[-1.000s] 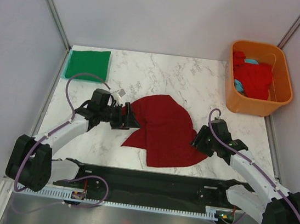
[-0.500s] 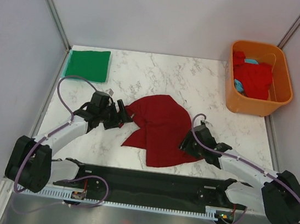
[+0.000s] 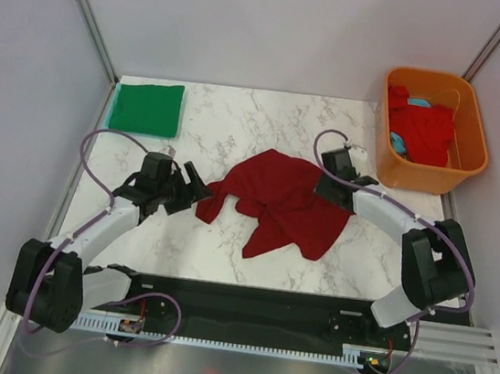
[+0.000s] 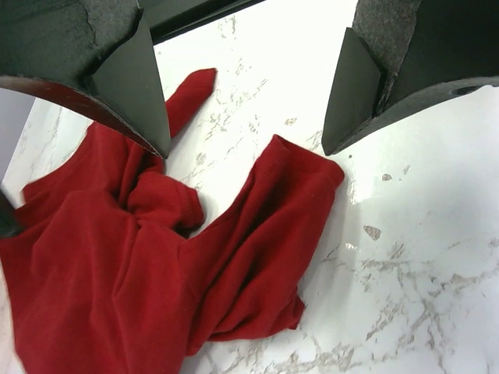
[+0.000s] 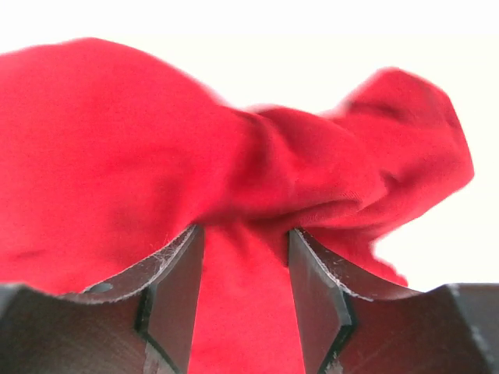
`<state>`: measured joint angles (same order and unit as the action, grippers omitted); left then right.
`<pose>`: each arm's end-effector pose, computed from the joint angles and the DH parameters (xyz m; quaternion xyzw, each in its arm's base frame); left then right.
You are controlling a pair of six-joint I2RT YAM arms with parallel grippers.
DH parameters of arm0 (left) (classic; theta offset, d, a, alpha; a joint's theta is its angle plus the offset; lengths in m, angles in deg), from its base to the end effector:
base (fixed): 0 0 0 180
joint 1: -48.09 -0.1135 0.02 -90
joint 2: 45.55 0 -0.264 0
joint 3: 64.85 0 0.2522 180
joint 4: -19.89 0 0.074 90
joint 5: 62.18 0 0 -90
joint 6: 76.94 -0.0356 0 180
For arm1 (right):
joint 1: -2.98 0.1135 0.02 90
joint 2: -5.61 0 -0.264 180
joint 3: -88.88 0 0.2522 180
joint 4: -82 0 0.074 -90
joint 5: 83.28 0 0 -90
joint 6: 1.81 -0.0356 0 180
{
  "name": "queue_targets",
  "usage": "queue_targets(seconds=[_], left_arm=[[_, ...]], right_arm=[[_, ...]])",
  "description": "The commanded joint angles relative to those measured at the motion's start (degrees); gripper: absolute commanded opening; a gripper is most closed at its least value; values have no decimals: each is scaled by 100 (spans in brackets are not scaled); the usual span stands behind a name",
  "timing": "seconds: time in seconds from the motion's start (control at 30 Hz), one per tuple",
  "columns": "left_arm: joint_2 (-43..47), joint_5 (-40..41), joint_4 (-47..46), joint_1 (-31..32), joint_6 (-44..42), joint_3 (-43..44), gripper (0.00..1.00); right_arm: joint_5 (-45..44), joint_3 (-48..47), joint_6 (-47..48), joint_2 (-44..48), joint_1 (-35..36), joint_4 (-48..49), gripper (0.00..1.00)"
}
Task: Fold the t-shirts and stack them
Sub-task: Flatten the tshirt out
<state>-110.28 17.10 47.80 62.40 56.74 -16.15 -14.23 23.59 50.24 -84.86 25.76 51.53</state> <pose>0.2195 -0.0628 0.2070 -0.1969 0.8956 -0.2640 0.2990 0.2916 0.1086 0.1816 0.1772 0.9242 -0.0031 0.3383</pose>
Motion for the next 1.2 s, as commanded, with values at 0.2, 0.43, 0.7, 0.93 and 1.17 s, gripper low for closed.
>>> queue_targets(seconds=[0.2,0.43,0.7,0.93,1.17], left_arm=[[-285,-404,-421,2,141,-207,86],[-690,-606,-948,134,202,-461,81],[-1191,-870,-1292,178,97,-409,68],[-1008,-905,-1117,160,-35,-137,2],[512,367,692,160,-605,1549,2]], right_arm=[[767,-440,-1458,460,1910,-730,56],[479,-68,-2321,400,3319,-623,57],[171,-428,-2533,-539,3900,-588,57],[-531,-595,-2243,-709,3891,-1148,26],[-2386,-1649,-1481,1328,3296,-3617,0]])
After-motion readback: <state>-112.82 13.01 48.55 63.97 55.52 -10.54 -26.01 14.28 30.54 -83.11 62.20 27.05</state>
